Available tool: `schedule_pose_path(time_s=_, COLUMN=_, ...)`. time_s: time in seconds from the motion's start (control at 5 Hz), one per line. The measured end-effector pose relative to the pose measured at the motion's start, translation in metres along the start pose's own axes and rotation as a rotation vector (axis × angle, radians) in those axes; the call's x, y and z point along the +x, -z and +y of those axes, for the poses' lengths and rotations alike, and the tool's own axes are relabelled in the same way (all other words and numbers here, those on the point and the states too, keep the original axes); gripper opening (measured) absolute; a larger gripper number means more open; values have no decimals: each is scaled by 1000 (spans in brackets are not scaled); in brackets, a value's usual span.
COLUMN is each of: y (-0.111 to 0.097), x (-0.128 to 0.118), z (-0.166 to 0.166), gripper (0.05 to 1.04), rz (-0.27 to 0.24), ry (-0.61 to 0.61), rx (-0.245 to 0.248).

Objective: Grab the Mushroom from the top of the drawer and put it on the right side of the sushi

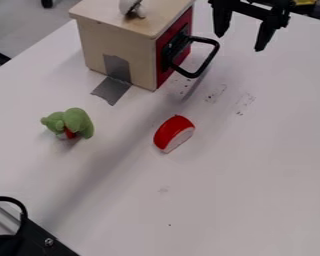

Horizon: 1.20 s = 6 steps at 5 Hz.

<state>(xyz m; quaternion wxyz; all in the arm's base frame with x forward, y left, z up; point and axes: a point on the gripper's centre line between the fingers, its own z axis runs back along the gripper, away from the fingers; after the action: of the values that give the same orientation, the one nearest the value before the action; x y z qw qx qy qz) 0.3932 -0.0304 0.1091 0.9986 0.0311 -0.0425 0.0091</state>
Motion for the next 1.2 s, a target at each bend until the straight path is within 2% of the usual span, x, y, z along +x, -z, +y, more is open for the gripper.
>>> schedule_pose_path(time_s=0.2, y=16, x=-5, z=-1, gripper=998, rz=48, ry=2, rx=1)
schedule_pose_path(time_s=0.4, y=14, x=-3, z=11, gripper=998, rz=65, ry=-26, rx=-21)
schedule_pose_path(time_s=0.6, y=-2, x=3, z=37, gripper=998, rz=40, ry=-79, rx=-44)
schedule_pose_path(time_s=0.8, y=-36, x=8, z=61, gripper=998, rz=-34, ry=-102, rx=-51)
schedule_pose_path(time_s=1.2, y=-54, x=10, z=112, gripper=998, rz=-65, ry=-157, rx=-38)
